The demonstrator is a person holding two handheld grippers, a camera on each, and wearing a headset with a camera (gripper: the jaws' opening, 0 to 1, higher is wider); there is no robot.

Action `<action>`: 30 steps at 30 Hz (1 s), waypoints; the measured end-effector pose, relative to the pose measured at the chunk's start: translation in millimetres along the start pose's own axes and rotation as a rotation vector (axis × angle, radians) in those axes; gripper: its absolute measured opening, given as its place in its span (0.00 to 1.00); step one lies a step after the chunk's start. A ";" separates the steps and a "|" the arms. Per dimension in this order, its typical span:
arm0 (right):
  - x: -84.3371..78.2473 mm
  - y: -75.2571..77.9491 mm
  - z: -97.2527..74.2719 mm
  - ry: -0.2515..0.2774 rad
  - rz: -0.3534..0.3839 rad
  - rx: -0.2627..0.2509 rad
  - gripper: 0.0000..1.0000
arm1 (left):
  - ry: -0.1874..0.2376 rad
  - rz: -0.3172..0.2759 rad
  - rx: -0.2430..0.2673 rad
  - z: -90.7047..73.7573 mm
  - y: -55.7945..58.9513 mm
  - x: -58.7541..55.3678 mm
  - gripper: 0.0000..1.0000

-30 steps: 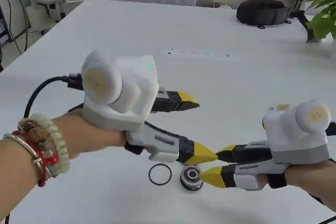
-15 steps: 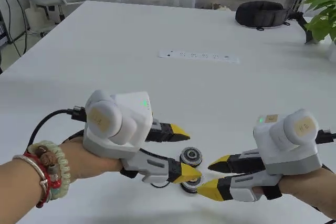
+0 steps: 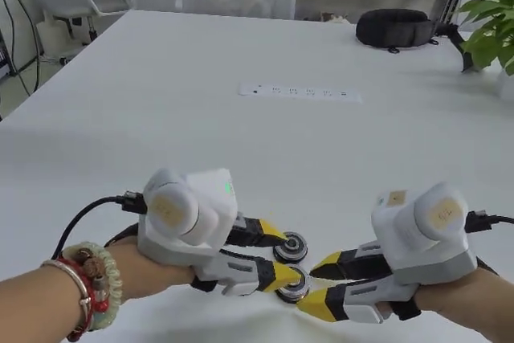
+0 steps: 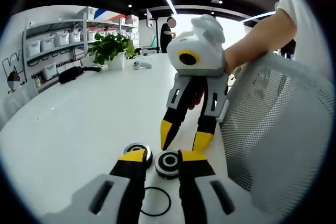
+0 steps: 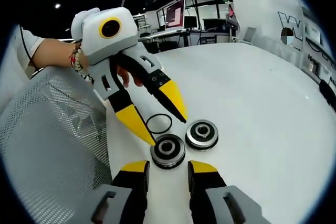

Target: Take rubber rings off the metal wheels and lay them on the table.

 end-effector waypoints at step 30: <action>0.6 1.3 2.1 -0.016 -0.039 -0.021 0.20 | -0.054 0.020 -0.005 11.9 3.8 -10.0 0.12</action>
Point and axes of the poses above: the centre of the closed fingertips' face, and the gripper's own axes: z roughly forward along the fingers, y roughly to its right, x roughly out of its top, the point moved 9 cm from there along -z, roughly backward along the fingers, and after that the axes turned 6 degrees about -y, right-handed, at the moved point
